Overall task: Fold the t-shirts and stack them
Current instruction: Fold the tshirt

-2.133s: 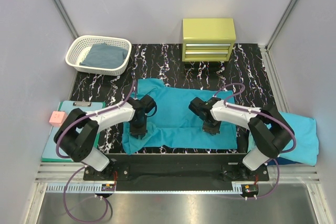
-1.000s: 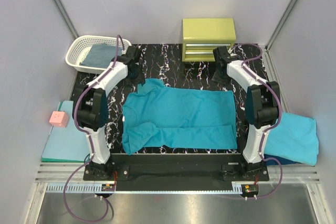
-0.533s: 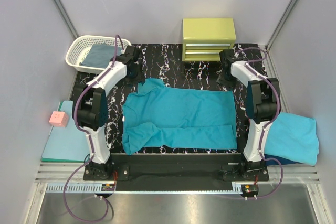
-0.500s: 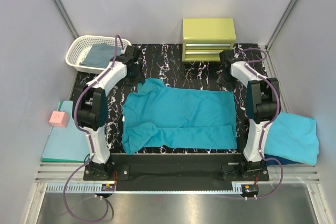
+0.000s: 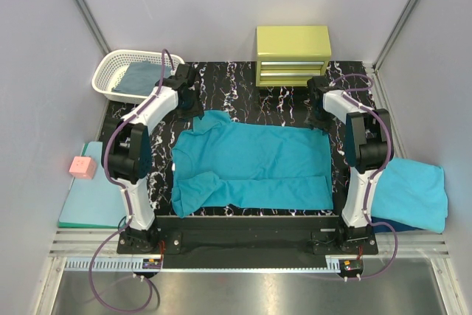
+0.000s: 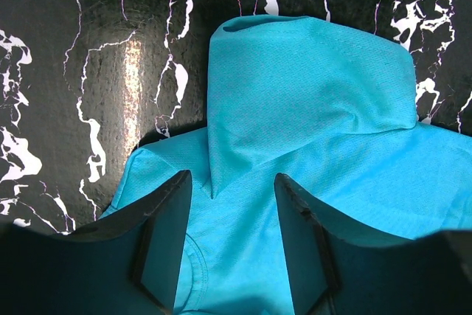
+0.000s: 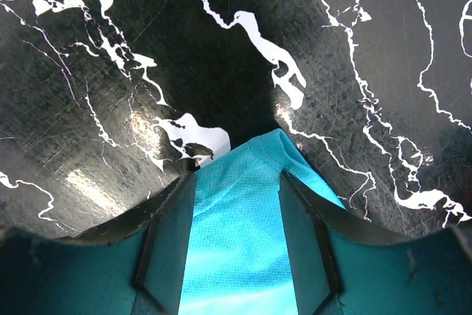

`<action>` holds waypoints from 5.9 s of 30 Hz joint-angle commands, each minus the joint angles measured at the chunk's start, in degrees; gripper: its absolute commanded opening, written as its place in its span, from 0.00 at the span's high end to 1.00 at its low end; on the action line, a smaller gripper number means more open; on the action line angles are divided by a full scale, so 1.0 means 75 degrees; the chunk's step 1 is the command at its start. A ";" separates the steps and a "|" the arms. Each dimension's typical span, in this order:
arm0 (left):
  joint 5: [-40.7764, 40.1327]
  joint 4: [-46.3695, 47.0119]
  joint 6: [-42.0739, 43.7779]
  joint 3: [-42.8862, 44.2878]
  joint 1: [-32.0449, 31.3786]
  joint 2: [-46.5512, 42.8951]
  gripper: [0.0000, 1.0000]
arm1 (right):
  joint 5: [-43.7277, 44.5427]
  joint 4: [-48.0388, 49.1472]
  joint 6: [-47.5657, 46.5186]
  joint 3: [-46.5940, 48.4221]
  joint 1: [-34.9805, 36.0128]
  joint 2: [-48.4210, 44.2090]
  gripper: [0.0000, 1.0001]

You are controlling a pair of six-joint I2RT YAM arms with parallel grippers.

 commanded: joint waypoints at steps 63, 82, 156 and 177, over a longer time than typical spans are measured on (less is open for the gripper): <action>0.1393 0.0091 0.0059 0.4191 -0.0038 0.3549 0.54 | 0.0332 -0.0019 0.0022 0.0668 0.0010 0.0662 0.91; 0.1264 0.0407 0.0094 0.3042 -0.0156 0.2881 0.79 | 0.0356 -0.0019 0.0057 0.0609 0.0010 0.0744 0.92; -0.0177 0.0548 0.0141 -0.3110 -0.0917 -0.4197 1.00 | 0.1082 -0.1214 0.1896 -0.3433 0.2483 -0.4776 1.00; -0.0295 0.0548 0.0364 -0.4001 -0.0964 -0.4127 1.00 | 0.1891 -0.1987 0.2810 -0.3504 0.2495 -0.3886 1.00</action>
